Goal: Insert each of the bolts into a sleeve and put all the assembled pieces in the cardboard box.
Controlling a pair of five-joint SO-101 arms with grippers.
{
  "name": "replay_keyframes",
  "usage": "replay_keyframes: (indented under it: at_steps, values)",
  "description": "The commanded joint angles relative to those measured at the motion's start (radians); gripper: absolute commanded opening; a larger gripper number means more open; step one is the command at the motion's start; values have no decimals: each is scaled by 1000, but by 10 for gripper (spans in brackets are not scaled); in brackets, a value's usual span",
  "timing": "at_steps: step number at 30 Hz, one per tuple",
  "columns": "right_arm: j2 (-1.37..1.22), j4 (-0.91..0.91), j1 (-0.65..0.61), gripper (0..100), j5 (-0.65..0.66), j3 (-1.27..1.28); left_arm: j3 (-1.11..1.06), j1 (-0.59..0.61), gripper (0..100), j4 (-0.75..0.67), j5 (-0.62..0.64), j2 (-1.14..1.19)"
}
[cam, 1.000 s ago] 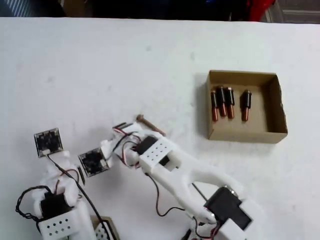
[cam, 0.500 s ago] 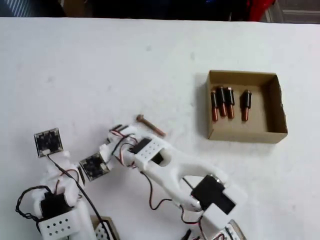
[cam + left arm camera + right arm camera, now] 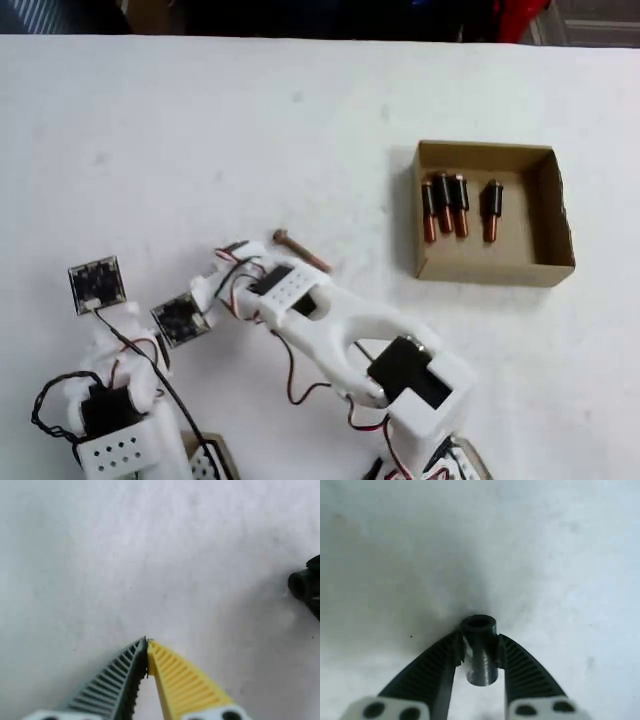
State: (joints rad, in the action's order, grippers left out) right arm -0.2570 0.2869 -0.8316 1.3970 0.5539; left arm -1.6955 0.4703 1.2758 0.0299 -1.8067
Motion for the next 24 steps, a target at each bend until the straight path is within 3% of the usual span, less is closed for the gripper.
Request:
replay_keyframes:
  at_steps: [1, 6, 13, 24]
  values:
    - [-4, -4, 54, 17, 0, -17, 2, 8, 23, 8, -9, -21]
    - [104, 19, 94, 17, -164, -14, 2, 8, 23, 8, -11, -21]
    - [397, 303, 174, 17, -327, -14, 2, 8, 23, 8, -11, -21]
    - [776, 567, 381, 17, -626, -18, 2, 8, 23, 8, -11, -21]
